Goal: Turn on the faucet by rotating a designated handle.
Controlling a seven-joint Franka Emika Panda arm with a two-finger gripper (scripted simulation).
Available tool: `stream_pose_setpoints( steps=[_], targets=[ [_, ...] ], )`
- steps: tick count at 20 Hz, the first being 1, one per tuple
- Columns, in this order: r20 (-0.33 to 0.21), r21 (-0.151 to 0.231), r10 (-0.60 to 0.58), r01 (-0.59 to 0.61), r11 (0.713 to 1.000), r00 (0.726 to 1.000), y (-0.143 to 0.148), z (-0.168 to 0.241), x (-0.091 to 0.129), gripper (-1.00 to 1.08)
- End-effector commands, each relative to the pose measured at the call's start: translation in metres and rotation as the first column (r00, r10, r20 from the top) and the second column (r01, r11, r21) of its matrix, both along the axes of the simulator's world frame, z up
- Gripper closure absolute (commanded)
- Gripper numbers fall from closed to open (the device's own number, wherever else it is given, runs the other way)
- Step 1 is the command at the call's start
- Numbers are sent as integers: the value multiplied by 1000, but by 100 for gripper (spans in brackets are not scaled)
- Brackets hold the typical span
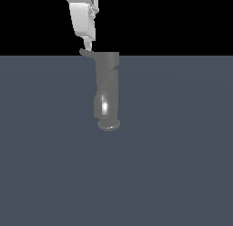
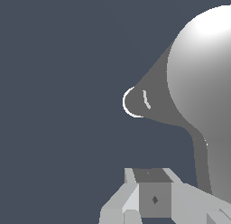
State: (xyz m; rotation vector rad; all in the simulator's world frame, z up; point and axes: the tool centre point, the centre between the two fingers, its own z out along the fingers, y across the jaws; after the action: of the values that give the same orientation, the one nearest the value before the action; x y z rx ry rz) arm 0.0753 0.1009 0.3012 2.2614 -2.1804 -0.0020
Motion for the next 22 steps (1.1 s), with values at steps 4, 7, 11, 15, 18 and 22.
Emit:
stream_pose_setpoints(
  steps=[4,7,11,15,18,22],
  targets=[
    [1,-1,-15,15,1000,1000,1,-3,2,108],
    [1,-1,-14,14,1000,1000,1,-3,2,108],
    [1,-1,-14,14,1000,1000,4,-3,-9,108],
    [1,-1,-14,14,1000,1000,7,-3,-20,108],
    [1,-1,-14,14,1000,1000,9,-3,-29,108],
    [1,-1,-15,15,1000,1000,12,-3,-40,108]
  ],
)
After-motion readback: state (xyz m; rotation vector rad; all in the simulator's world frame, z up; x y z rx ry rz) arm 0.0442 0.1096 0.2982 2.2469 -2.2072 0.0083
